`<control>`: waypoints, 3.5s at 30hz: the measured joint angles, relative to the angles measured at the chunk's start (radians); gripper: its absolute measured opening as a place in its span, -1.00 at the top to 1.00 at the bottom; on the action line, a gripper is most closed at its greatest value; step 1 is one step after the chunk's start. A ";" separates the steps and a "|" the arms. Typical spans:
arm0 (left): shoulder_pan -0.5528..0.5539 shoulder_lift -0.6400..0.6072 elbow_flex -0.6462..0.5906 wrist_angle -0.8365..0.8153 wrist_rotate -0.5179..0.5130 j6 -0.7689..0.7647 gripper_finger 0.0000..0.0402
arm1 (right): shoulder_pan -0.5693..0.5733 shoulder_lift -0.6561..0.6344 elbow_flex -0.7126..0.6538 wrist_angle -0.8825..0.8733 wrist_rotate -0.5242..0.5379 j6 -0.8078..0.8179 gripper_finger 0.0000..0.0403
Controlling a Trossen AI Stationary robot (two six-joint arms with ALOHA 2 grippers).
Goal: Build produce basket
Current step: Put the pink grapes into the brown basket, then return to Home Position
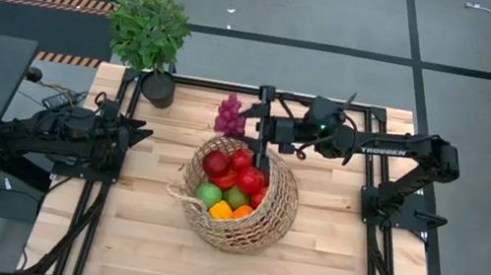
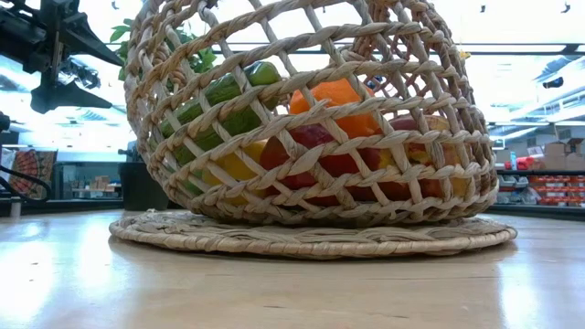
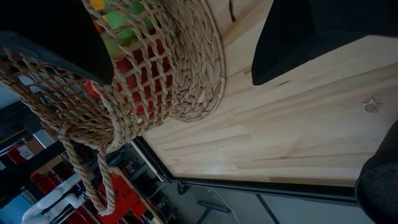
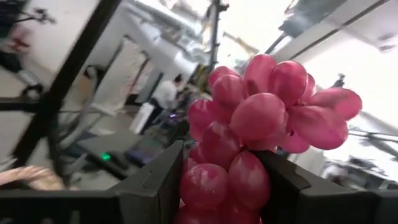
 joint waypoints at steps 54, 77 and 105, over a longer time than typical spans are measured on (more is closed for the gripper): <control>0.000 0.000 0.000 0.000 0.000 0.000 -0.94 | 0.015 -0.196 0.030 -0.650 0.236 0.647 -0.73; 0.000 0.000 0.001 0.000 0.000 0.000 -0.94 | 0.027 -0.726 -0.495 -0.603 0.544 1.074 -0.73; 0.000 0.007 -0.272 0.043 0.119 0.000 -0.94 | 0.094 -0.888 -1.034 -0.132 0.636 1.379 -0.73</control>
